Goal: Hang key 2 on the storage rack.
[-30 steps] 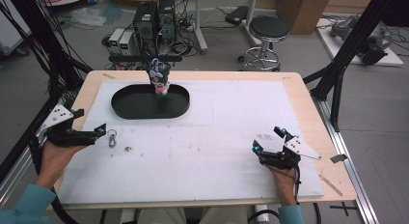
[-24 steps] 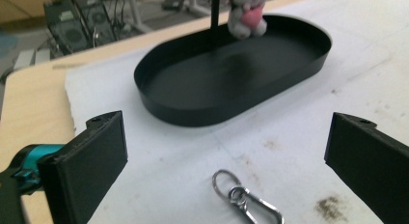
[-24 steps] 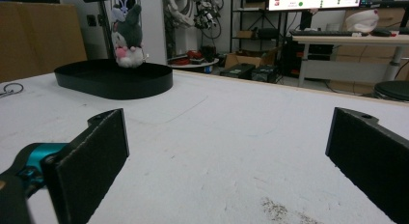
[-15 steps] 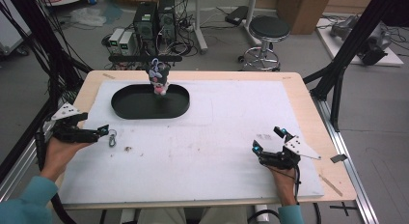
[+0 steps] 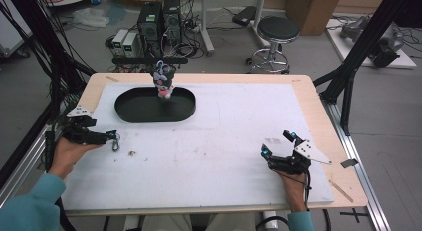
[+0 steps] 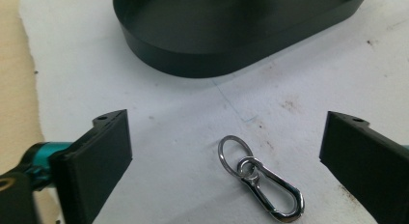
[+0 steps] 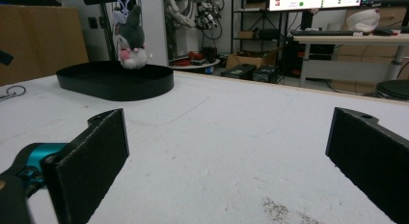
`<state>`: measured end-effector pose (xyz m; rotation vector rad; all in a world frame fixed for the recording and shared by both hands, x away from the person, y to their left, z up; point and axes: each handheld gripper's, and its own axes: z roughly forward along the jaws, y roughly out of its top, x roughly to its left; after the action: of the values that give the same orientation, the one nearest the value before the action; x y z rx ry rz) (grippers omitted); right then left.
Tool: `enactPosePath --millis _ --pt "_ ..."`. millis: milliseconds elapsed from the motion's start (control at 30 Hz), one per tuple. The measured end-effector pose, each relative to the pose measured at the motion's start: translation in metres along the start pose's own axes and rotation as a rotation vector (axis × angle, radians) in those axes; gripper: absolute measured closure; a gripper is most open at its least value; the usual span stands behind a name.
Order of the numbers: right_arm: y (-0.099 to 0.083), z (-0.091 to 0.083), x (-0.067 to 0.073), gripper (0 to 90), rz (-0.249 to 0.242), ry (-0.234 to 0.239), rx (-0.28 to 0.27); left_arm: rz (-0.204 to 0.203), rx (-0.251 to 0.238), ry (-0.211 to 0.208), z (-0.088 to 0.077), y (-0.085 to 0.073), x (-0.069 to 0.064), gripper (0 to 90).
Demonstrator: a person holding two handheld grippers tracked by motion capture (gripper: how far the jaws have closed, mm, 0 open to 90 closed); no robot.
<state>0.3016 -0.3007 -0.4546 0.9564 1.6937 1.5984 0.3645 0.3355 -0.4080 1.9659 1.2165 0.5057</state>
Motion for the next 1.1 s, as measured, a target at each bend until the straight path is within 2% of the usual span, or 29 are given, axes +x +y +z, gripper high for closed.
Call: enactPosePath --millis 400,467,667,900,1100 --pt "0.000 0.000 0.000 0.6 0.004 0.001 -0.002 -0.038 0.129 -0.040 0.015 -0.001 0.005 17.0" --pt "0.000 0.000 0.000 0.6 0.006 0.001 -0.002 -0.050 0.148 -0.043 0.016 -0.001 0.005 21.5" --pt "0.000 0.000 0.000 0.6 0.005 0.001 -0.003 -0.061 0.173 -0.066 0.017 -0.001 0.004 31.9" --pt "0.000 0.000 0.000 0.6 0.005 0.000 -0.002 -0.088 0.200 -0.060 0.018 -0.002 0.005 42.3" --pt "0.000 0.000 0.000 0.6 0.004 0.000 0.001 -0.085 0.212 -0.064 0.020 -0.002 0.004 51.3"
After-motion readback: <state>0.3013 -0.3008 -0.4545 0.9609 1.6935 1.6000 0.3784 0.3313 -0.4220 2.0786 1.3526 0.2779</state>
